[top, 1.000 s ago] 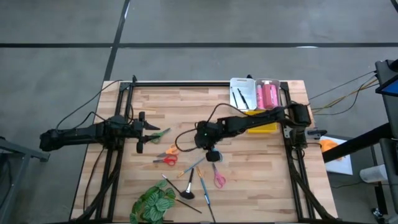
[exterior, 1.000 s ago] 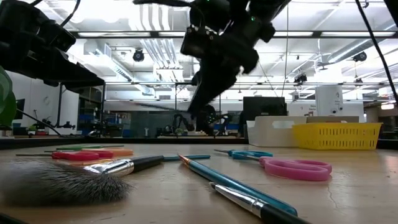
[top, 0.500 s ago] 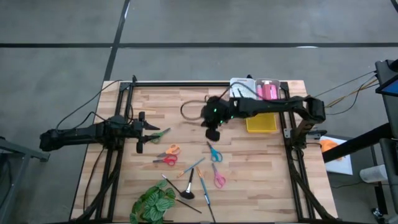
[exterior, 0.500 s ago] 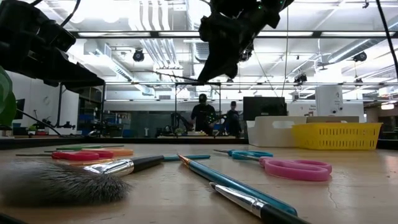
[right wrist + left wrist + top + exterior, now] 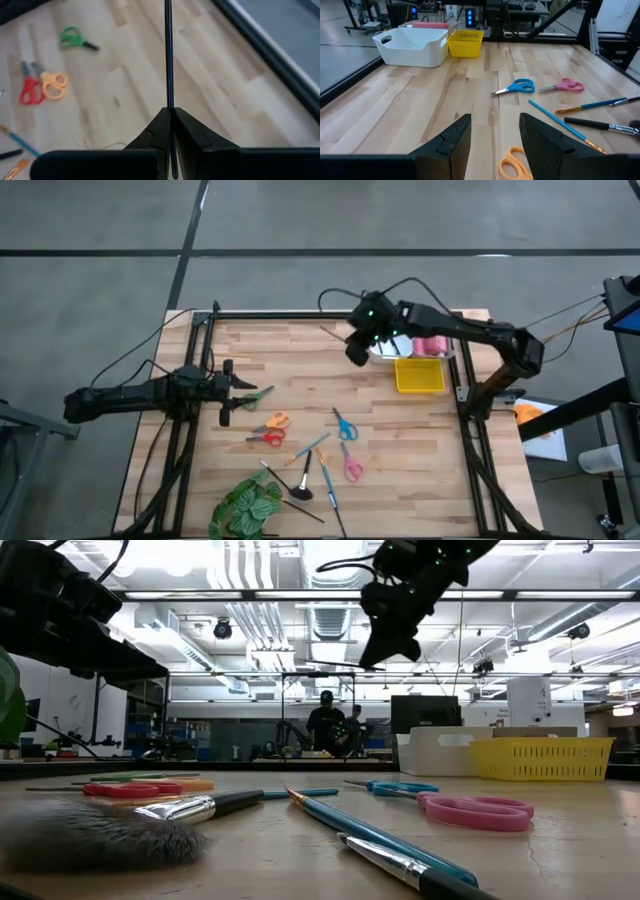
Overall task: Pick & Place Paint Supplies
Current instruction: Put the black paint brush into the white bin
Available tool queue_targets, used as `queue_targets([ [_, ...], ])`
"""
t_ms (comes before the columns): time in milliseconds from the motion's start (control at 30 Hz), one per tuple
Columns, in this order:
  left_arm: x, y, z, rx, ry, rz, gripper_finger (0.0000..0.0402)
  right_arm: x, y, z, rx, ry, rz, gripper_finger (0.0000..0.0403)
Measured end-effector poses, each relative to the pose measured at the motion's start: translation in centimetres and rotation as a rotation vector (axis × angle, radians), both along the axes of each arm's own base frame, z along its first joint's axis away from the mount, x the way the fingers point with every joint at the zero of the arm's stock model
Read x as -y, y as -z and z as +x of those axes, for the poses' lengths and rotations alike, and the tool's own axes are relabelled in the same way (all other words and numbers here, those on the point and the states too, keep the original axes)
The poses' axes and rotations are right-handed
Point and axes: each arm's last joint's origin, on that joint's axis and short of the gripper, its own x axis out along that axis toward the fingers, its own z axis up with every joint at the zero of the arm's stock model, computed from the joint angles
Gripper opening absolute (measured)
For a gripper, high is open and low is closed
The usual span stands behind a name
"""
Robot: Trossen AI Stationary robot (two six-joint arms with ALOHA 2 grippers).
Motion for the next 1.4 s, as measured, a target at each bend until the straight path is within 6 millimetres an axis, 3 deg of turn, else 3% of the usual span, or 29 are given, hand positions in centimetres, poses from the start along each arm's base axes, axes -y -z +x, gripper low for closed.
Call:
queue_targets([
  [400, 0.0, 0.0, 0.0, 0.0, 0.0, 0.0, 0.0169, 4.1, 0.4, -3.2, -0.083, 0.261, 0.032, 0.0014],
  [867, 0.0, 0.0, 0.0, 0.0, -0.001, 0.0, 0.0169, 4.5, 2.1, -6.1, -0.293, 0.664, 0.097, 0.0014],
  [1100, 0.0, 0.0, 0.0, 0.0, 0.0, 0.0, 0.0169, 4.1, 4.3, -7.0, -0.344, 0.771, 0.148, 0.0014],
  [1400, 0.0, 0.0, 0.0, 0.0, 0.0, 0.0, 0.0169, 3.8, 8.9, -7.4, -0.26, 0.846, 0.146, 0.0014],
])
